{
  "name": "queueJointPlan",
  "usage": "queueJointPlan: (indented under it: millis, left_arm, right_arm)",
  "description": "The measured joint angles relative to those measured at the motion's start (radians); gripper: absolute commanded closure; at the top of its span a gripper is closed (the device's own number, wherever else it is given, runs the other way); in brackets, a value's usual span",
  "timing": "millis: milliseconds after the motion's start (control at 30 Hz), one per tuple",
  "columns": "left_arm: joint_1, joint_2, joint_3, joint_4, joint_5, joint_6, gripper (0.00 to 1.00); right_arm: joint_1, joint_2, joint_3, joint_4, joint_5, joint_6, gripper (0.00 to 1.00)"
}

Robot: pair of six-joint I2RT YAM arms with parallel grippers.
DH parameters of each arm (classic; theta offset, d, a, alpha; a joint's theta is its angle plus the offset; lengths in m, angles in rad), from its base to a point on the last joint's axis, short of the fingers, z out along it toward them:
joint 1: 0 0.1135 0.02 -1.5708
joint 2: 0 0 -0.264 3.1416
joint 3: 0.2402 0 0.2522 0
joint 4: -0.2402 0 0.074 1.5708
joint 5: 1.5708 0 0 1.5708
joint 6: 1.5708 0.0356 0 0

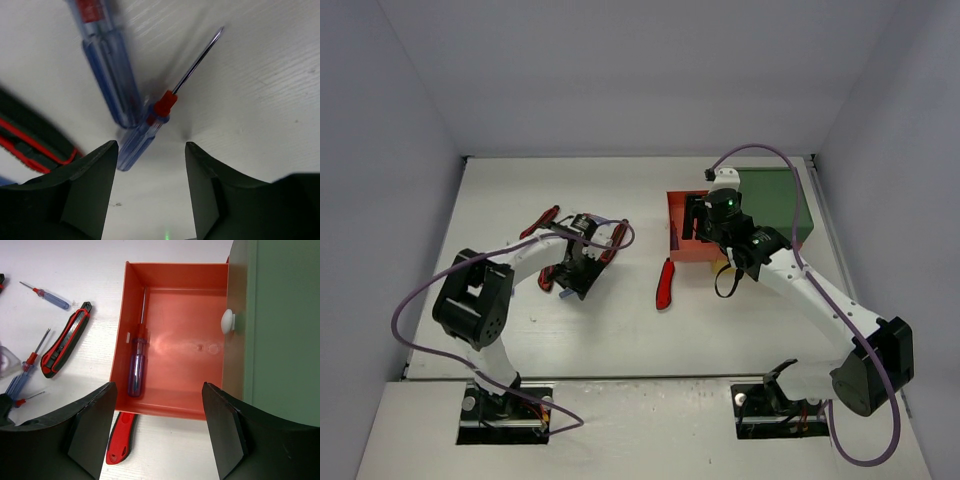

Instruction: Sort the tools into containers

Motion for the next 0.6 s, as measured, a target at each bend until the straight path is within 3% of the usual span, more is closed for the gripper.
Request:
queueJointPlan:
  millis: [133, 333, 600]
  left_arm:
    - [-0.034, 0.039, 0.020, -0.003, 0.000, -0.022, 0.78]
    - [-0.100, 0.038, 0.024, -0.003, -0.015, -0.072, 0.98]
    - [-0.215, -0.058, 0.081, -0.044, -0.008, -0.192, 1.00]
  right_arm:
    - [0.000, 0.000, 0.000, 0.000, -0.002, -0.004, 0.34]
    - [0.000, -0.001, 0.000, 0.000, -0.003, -0.009, 0.34]
    - [-0.003, -0.028, -0.002, -0.002, 0.004, -0.014, 0.34]
